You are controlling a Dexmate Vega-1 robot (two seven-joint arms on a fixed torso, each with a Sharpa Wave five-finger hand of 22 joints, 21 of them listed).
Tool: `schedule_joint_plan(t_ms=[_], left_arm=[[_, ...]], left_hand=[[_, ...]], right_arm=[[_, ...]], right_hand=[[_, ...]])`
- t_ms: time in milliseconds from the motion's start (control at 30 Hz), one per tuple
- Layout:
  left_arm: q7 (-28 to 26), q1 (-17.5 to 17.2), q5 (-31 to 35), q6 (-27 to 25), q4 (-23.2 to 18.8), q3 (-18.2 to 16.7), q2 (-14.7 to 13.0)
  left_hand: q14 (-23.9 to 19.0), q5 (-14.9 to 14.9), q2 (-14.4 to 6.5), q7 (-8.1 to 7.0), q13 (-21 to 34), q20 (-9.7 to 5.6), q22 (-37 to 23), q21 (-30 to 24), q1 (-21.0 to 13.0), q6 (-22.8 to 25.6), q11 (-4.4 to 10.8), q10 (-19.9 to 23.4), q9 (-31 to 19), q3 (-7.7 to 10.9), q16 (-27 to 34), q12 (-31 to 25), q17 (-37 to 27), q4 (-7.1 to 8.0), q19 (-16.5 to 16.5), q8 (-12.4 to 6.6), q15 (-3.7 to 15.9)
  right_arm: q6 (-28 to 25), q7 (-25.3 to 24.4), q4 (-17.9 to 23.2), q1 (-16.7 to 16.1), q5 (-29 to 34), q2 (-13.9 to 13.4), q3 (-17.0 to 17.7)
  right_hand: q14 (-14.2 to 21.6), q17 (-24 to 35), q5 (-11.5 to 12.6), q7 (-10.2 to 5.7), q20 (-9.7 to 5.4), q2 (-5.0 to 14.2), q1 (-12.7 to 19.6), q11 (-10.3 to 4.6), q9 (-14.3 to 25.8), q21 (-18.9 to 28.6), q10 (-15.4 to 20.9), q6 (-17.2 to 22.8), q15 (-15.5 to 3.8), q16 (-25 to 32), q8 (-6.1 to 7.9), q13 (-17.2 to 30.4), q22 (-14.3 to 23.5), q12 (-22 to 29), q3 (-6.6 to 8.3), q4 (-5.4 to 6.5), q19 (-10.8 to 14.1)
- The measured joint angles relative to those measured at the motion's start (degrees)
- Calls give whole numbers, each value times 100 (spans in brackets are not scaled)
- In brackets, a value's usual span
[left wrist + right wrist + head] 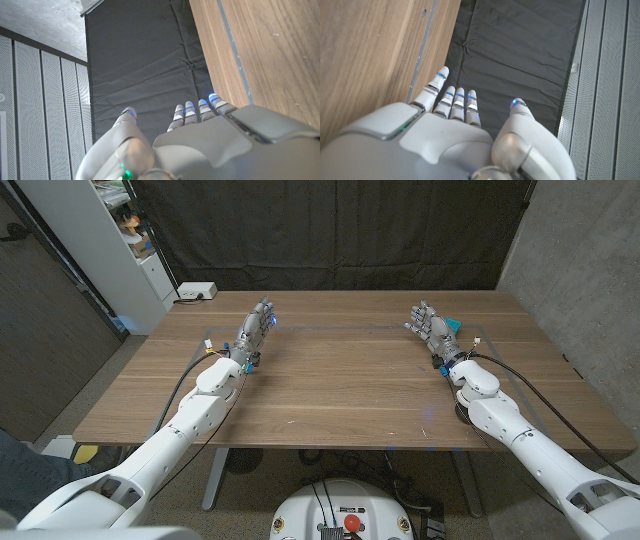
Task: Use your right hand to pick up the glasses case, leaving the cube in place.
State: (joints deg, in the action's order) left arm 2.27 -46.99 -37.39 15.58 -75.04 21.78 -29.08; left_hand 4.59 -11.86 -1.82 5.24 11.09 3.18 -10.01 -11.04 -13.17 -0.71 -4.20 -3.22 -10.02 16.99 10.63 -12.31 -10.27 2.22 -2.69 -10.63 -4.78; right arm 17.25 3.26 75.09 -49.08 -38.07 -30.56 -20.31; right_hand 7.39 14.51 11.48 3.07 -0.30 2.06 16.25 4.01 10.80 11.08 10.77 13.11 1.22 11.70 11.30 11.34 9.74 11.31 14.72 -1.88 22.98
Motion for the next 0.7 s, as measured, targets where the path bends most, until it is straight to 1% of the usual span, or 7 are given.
schedule_joint_plan(t_ms=[133,200,367,700], left_arm=[[0,13,4,-14,0,6,3],[4,16,7,-31,0,11,5],[10,31,10,-40,0,18,7],[20,56,17,-73,7,27,7]], left_hand=[[0,0,0,0,0,0,0,0,0,0,0,0,0,0,0,0,0,0,0,0,0],[0,0,0,0,0,0,0,0,0,0,0,0,0,17,0,0,0,-17,0,0,0],[0,0,0,0,0,0,1,0,0,0,1,0,0,24,0,0,0,-24,0,0,0],[0,0,-30,-1,-1,0,1,0,-30,0,1,0,0,24,0,0,0,-24,0,0,0]], right_arm=[[3,24,21,-10,-9,-18,8],[3,38,103,-47,-9,-90,31],[4,65,185,-86,-9,-170,53],[-8,94,284,-140,9,-269,80]], right_hand=[[0,0,0,0,0,0,0,0,0,0,0,0,0,0,0,0,0,0,0,0,0],[0,-7,0,0,0,0,0,0,0,0,0,0,0,0,0,0,0,0,0,0,0],[0,-15,0,0,0,0,0,-1,0,0,-1,0,0,0,0,-1,0,0,0,0,0],[0,-15,0,0,0,0,0,-1,-1,0,-2,0,0,0,0,-1,-1,0,0,0,0]])
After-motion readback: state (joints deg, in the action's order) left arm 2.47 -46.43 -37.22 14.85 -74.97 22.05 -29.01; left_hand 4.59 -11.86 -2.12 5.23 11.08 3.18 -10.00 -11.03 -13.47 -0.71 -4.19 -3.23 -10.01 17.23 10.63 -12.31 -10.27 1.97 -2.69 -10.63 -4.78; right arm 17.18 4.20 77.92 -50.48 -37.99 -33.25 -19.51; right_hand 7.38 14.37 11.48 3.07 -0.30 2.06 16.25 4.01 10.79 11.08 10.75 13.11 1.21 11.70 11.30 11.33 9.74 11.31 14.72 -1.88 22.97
